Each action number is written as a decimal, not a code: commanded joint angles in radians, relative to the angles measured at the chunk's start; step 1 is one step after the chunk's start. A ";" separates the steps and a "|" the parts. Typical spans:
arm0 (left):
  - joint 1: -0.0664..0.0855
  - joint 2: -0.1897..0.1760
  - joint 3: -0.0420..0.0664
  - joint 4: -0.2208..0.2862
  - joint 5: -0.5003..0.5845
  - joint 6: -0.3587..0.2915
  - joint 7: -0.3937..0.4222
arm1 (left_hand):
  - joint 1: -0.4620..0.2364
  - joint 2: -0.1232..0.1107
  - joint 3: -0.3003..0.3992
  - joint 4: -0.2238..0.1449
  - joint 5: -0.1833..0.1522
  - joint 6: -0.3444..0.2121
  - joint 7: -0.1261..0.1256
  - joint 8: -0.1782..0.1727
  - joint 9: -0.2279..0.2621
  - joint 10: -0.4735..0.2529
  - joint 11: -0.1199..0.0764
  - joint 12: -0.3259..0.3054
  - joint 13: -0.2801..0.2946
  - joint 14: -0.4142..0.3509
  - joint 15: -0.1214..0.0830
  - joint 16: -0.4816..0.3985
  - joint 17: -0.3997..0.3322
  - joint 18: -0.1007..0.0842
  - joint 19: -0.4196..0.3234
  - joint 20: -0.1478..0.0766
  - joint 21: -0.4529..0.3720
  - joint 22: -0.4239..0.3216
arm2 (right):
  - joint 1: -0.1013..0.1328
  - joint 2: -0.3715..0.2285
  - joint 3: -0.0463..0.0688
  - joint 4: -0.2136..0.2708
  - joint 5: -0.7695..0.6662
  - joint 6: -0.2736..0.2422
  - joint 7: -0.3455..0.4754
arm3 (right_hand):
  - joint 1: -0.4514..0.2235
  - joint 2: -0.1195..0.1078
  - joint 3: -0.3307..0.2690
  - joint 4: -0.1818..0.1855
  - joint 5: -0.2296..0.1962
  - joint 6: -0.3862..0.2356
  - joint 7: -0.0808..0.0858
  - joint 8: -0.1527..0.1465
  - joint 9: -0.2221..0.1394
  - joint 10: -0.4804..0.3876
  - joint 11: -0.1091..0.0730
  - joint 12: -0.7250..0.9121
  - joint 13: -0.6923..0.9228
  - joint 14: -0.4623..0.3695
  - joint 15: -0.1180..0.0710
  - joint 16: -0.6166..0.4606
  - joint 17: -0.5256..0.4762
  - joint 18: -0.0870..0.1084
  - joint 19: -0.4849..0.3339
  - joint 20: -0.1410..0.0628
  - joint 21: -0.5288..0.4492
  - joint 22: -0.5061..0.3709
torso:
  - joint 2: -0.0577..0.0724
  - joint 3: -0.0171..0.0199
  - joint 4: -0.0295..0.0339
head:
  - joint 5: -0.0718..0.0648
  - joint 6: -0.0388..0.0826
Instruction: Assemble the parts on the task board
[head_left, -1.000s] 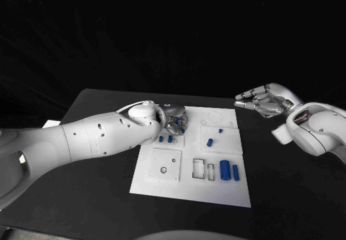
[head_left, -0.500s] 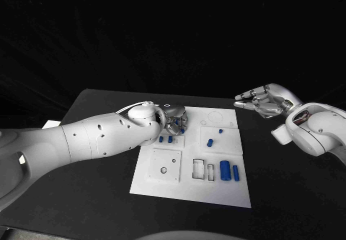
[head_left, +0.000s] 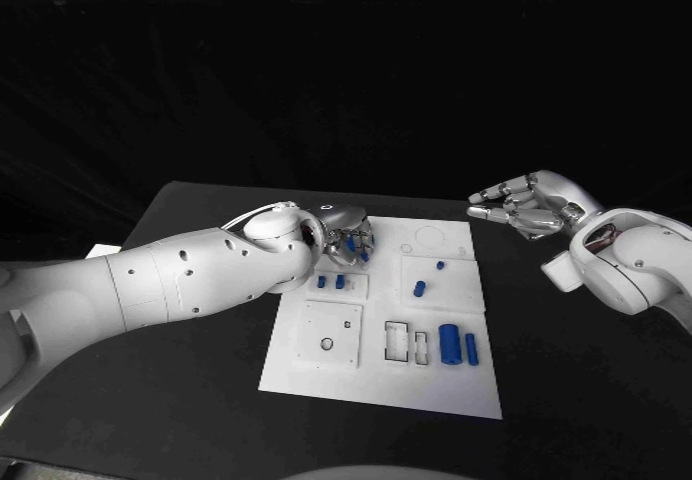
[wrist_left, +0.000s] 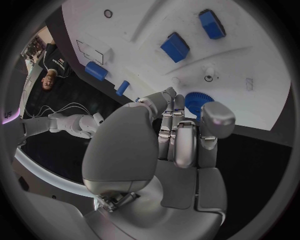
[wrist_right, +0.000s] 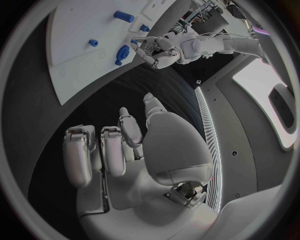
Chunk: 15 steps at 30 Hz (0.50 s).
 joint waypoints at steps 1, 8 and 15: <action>0.003 -0.016 0.007 0.017 0.053 -0.016 0.000 | -0.009 -0.002 -0.001 -0.007 0.001 0.007 0.000 -0.005 0.000 0.006 0.001 -0.008 -0.001 0.046 0.005 0.006 -0.002 -0.011 0.010 -0.002 -0.004 -0.001 | -0.001 0.000 0.000 -0.001 -0.001 0.011 0.007 | 0.004 0.010 -0.008 -0.001 0.006 0.009 0.001 0.002 0.002 -0.003 -0.003 0.002 0.002 0.080 0.006 -0.004 0.166 -0.012 0.075 0.007 -0.004 0.183 | 0.001 0.0000 0.0016 | 0.000 0.002; 0.016 -0.065 0.017 0.048 0.097 -0.005 -0.019 | -0.019 -0.007 -0.004 -0.007 0.001 0.007 0.003 -0.013 -0.001 0.008 0.003 -0.021 -0.003 0.045 0.007 0.006 -0.004 -0.011 0.010 -0.001 -0.005 0.000 | -0.001 -0.002 0.000 -0.001 -0.001 0.010 0.007 | 0.004 0.010 -0.008 -0.001 0.006 0.009 0.001 0.002 0.002 -0.003 -0.003 0.002 0.002 0.080 0.006 -0.004 0.166 -0.012 0.075 0.007 -0.004 0.183 | 0.000 0.0006 0.0024 | 0.004 0.003; 0.022 -0.113 0.021 0.069 0.129 0.004 -0.034 | -0.022 -0.008 -0.005 -0.007 0.001 0.008 0.003 -0.015 -0.002 0.010 0.004 -0.024 -0.003 0.045 0.007 0.006 -0.004 -0.011 0.011 0.000 -0.004 0.001 | -0.001 -0.002 0.000 -0.004 -0.001 0.009 0.006 | 0.004 0.010 -0.008 -0.001 0.006 0.009 0.001 0.002 0.002 -0.003 -0.003 0.002 0.002 0.080 0.006 -0.004 0.166 -0.012 0.075 0.007 -0.004 0.183 | 0.001 -0.0007 0.0011 | 0.006 0.002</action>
